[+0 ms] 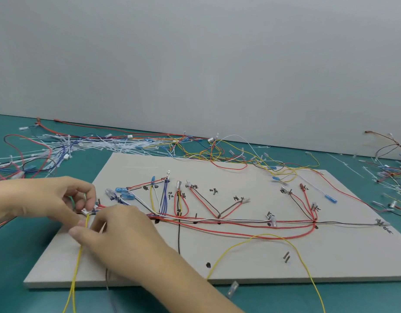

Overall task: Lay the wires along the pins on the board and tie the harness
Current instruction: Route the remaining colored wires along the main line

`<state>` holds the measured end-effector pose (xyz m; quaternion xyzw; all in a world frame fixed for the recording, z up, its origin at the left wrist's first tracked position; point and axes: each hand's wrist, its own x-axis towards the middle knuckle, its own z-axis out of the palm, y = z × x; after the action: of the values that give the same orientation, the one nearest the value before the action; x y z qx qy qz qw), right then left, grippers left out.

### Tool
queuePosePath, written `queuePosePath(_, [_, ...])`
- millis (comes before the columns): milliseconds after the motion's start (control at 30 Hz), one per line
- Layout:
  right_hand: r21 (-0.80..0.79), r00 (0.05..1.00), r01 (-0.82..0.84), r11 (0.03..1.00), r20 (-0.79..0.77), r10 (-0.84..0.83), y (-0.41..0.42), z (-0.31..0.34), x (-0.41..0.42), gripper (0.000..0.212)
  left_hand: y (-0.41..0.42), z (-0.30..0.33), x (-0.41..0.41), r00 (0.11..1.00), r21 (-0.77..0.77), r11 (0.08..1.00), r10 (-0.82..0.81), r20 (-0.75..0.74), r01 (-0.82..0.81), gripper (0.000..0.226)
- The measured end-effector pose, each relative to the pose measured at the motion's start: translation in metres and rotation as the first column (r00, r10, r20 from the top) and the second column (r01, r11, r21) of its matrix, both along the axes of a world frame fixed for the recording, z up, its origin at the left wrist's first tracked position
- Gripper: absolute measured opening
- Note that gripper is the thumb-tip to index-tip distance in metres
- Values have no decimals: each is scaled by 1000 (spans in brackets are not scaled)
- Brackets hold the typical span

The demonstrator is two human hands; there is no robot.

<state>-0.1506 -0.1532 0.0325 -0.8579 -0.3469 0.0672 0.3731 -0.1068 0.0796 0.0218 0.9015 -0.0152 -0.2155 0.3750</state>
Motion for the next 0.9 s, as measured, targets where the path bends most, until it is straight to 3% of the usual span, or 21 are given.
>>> queuePosePath(167, [-78, 996, 38, 996, 79, -32, 16, -6, -2, 21, 2, -1, 2, 999, 21, 1000, -15, 32, 14, 56])
queuePosePath(233, [-47, 999, 37, 998, -19, -38, 12, -5, 1, 16, 3, -2, 2, 999, 15, 1000, -1, 49, 0, 59])
queuePosePath(300, [31, 972, 72, 997, -224, -64, 5, 1, 7, 17, 2, -3, 1, 998, 33, 999, 14, 68, -16, 61])
queuePosePath(400, [195, 839, 163, 967, -543, -31, -10, 20, 21, 20, -2, -4, 0, 996, 75, 996, 40, 81, -46, 61])
queuePosePath(467, [347, 677, 216, 912, -727, 116, -27, 35, 33, 17, -4, -5, 0, 994, 104, 993, 50, 93, -59, 57])
queuePosePath(533, [477, 513, 319, 819, -813, 274, -47, 48, 45, 17, -6, -4, -1, 995, 116, 991, 48, 92, -59, 56])
queuePosePath(600, [551, 443, 439, 710, -820, 362, -67, 57, 57, 15, -8, -2, -2, 995, 117, 992, 42, 91, -53, 57])
queuePosePath(667, [579, 483, 483, 657, -802, 351, -85, 61, 67, 15, -10, 0, -3, 995, 129, 991, 33, 95, -45, 59])
queuePosePath(733, [578, 545, 455, 677, -783, 301, -101, 62, 74, 19, -11, 2, -3, 994, 153, 988, 14, 109, -31, 60])
queuePosePath(900, [383, 743, 276, 882, -667, 58, -137, 58, 79, 23, -15, 7, -4, 980, 121, 993, -10, 198, -14, 57])
